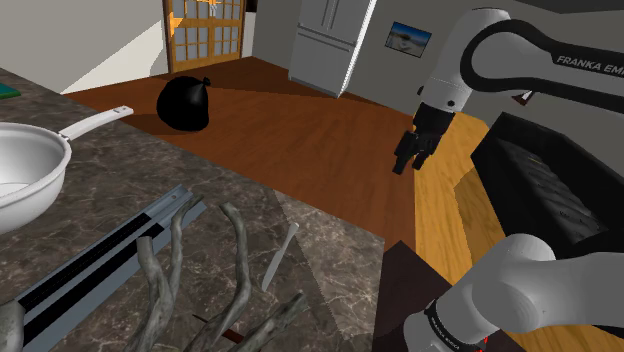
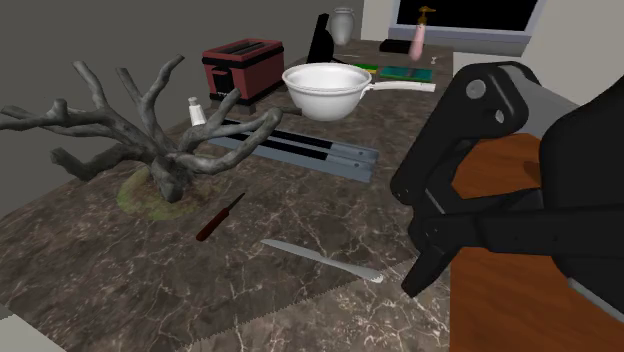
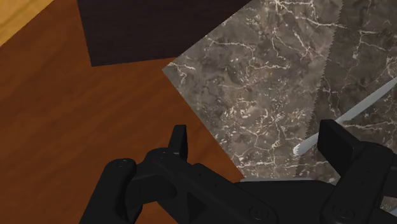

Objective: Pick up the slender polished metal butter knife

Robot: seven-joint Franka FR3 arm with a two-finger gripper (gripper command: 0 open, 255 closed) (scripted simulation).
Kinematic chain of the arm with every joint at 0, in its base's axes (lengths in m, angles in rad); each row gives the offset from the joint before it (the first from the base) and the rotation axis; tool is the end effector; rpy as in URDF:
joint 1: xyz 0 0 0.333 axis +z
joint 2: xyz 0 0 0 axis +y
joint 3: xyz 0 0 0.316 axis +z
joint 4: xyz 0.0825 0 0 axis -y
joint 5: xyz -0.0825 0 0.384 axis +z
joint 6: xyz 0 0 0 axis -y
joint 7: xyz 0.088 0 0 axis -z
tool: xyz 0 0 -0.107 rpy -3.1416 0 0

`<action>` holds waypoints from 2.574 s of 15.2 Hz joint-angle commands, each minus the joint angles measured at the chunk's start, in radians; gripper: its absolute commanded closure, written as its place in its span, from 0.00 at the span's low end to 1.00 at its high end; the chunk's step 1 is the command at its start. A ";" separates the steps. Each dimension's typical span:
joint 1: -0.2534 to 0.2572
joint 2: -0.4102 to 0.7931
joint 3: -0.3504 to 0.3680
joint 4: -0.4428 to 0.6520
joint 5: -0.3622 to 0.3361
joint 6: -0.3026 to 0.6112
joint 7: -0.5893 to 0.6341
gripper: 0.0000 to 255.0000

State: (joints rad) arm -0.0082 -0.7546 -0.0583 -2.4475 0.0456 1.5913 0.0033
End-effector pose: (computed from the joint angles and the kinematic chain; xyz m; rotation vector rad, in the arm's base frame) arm 0.3111 -0.0192 0.5393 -3.0488 0.0842 0.1534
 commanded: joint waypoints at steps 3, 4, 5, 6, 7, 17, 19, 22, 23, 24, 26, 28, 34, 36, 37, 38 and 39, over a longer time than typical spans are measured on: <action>-0.001 -0.012 0.060 -0.044 0.031 0.036 0.102 0.00; -0.001 -0.014 0.090 -0.062 0.047 0.056 0.152 0.00; 0.000 -0.013 0.122 -0.079 0.063 0.075 0.203 0.00; 0.001 -0.009 0.153 -0.094 0.080 0.096 0.253 0.00; 0.002 -0.002 0.184 -0.106 0.096 0.117 0.304 0.00; -0.023 0.228 0.503 -0.110 0.203 0.360 0.817 0.00; -0.043 0.305 0.566 -0.086 0.198 0.410 0.926 0.00; -0.082 0.439 0.657 -0.036 0.160 0.482 1.101 0.00; -0.097 0.488 0.686 -0.016 0.137 0.504 1.164 0.00; -0.112 0.539 0.713 0.006 0.109 0.524 1.229 0.00; -0.137 0.651 0.758 0.054 0.035 0.559 1.369 0.00; -0.147 0.770 0.783 0.110 -0.059 0.583 1.516 0.00; -0.121 0.907 0.764 0.142 -0.173 0.641 1.654 0.00; -0.116 0.933 0.757 0.137 -0.197 0.664 1.670 0.00; -0.113 0.947 0.753 0.135 -0.209 0.676 1.679 0.00; -0.111 0.954 0.751 0.134 -0.216 0.683 1.684 0.00; -0.111 0.954 0.751 0.134 -0.215 0.683 1.684 0.00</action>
State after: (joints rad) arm -0.1212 0.1924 0.6941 -2.3131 -0.1635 2.2683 1.6817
